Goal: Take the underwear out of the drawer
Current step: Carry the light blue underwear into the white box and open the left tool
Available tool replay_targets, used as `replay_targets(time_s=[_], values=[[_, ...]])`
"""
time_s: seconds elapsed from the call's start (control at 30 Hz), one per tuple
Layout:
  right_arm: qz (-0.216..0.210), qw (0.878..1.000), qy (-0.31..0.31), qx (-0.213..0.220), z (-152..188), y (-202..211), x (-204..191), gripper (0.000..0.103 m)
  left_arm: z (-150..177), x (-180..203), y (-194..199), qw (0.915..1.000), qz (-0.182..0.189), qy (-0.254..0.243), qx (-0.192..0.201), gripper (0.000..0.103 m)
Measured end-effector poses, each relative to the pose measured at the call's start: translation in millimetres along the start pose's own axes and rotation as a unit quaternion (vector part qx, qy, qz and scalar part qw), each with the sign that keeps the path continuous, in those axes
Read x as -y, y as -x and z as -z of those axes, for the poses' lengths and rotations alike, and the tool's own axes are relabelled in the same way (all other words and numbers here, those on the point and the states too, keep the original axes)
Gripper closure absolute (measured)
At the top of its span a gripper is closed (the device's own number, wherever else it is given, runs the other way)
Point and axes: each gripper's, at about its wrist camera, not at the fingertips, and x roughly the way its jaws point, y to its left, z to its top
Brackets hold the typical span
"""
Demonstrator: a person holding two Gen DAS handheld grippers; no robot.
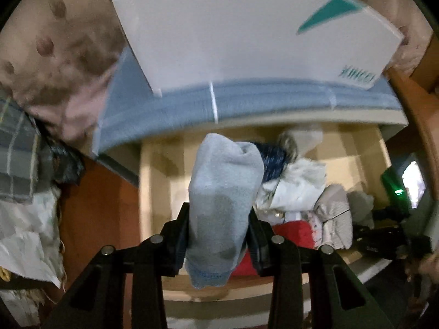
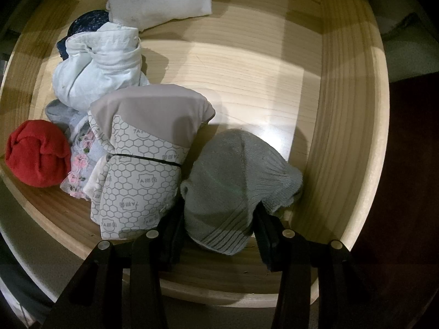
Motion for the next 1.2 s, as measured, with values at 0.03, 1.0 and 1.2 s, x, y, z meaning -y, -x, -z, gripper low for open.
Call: replay_targets(time_s=[0.03,1.0,1.2], values=[[0.0,1.0,0.0,0.0,-0.8,-0.4,0.0,0.06,-1.8,0.6,12.7,0.9998,0.001,-0.005,0.018,0.066],[0.0,1.0,-0.001,-0.001,-7.2,-1.7,0.7,0.059,-158.7,-19.8,95.0,0.986,-0.019,-0.002,0.166,0.065],[-0.002,1.0,0.0,-0.001,-7.7,-0.8,0.5,0.059,-168.6,-14.1,58.2,0.9917,-0.035,-0.011,0.124,0.064]])
